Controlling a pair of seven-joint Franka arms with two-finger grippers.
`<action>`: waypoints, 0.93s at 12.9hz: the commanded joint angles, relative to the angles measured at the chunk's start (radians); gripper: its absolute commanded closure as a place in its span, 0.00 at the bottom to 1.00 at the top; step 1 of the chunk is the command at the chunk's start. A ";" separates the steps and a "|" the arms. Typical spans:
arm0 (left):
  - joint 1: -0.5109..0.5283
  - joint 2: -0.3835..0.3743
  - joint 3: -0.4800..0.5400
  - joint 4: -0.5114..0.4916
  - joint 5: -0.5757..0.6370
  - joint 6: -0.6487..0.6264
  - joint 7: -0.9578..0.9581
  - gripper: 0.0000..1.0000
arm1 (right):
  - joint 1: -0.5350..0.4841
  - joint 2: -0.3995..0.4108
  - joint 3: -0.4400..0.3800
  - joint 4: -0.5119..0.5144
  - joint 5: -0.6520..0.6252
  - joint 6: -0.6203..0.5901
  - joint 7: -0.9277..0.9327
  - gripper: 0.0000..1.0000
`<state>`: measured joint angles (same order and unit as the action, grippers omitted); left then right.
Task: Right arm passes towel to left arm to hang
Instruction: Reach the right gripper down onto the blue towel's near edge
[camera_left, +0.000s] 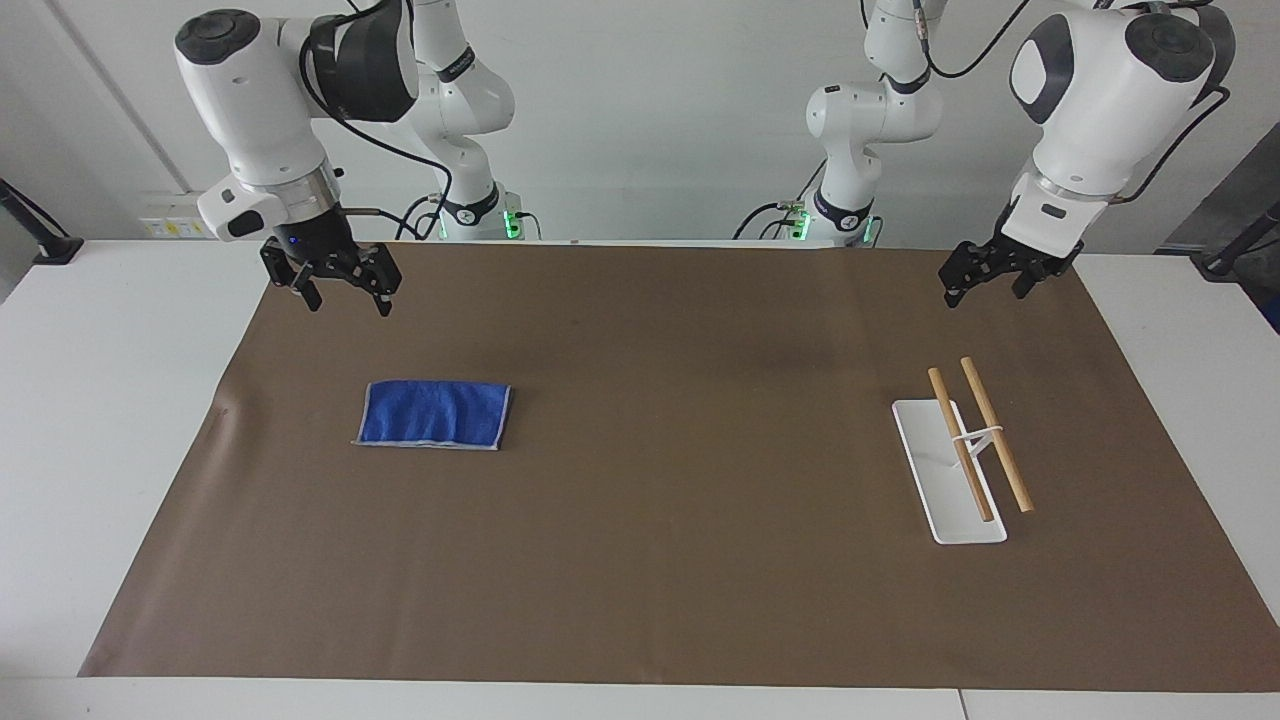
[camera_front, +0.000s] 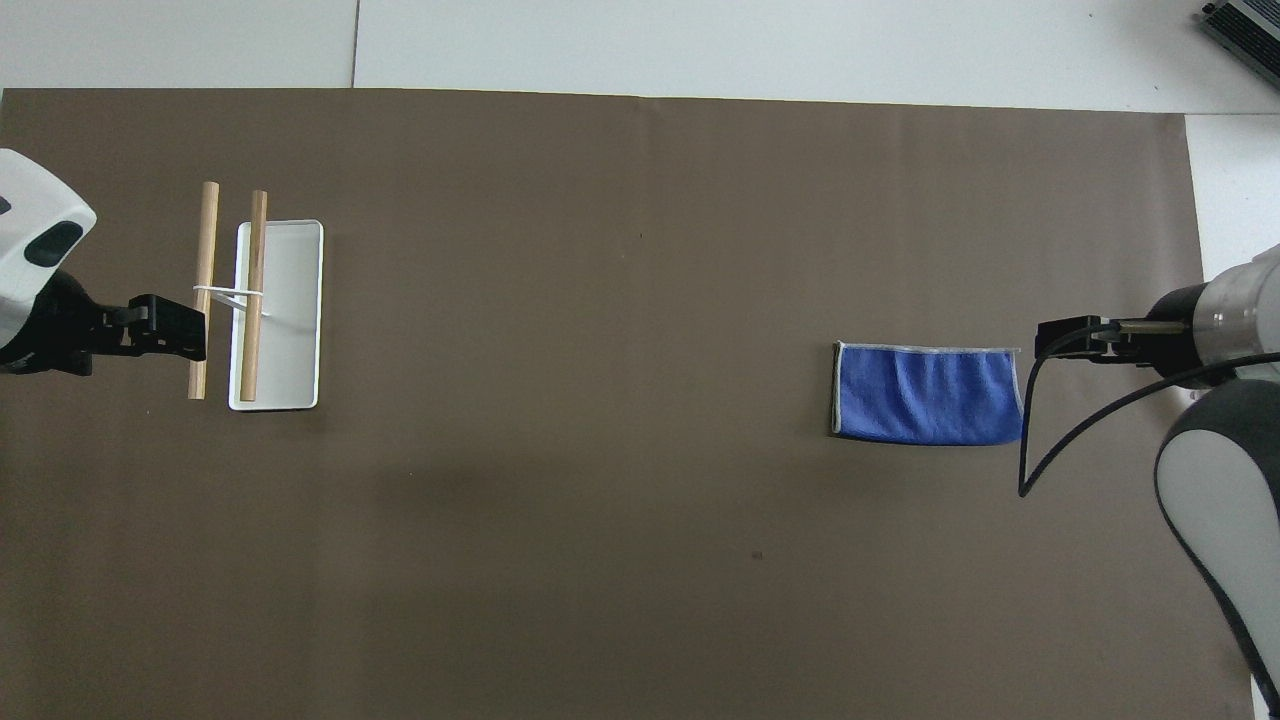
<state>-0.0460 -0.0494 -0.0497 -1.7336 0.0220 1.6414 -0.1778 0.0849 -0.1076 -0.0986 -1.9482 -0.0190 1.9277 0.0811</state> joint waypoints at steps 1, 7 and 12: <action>0.003 -0.027 0.002 -0.031 -0.010 0.011 -0.008 0.00 | -0.013 -0.008 0.004 -0.110 0.017 0.109 -0.056 0.00; 0.003 -0.027 0.002 -0.031 -0.010 0.012 -0.006 0.00 | -0.013 0.115 0.004 -0.236 0.019 0.364 -0.121 0.00; 0.003 -0.027 0.002 -0.031 -0.010 0.012 -0.008 0.00 | -0.011 0.195 0.004 -0.366 0.019 0.600 -0.124 0.00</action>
<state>-0.0460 -0.0494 -0.0497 -1.7336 0.0220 1.6414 -0.1778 0.0845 0.0900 -0.0994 -2.2629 -0.0190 2.4592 -0.0079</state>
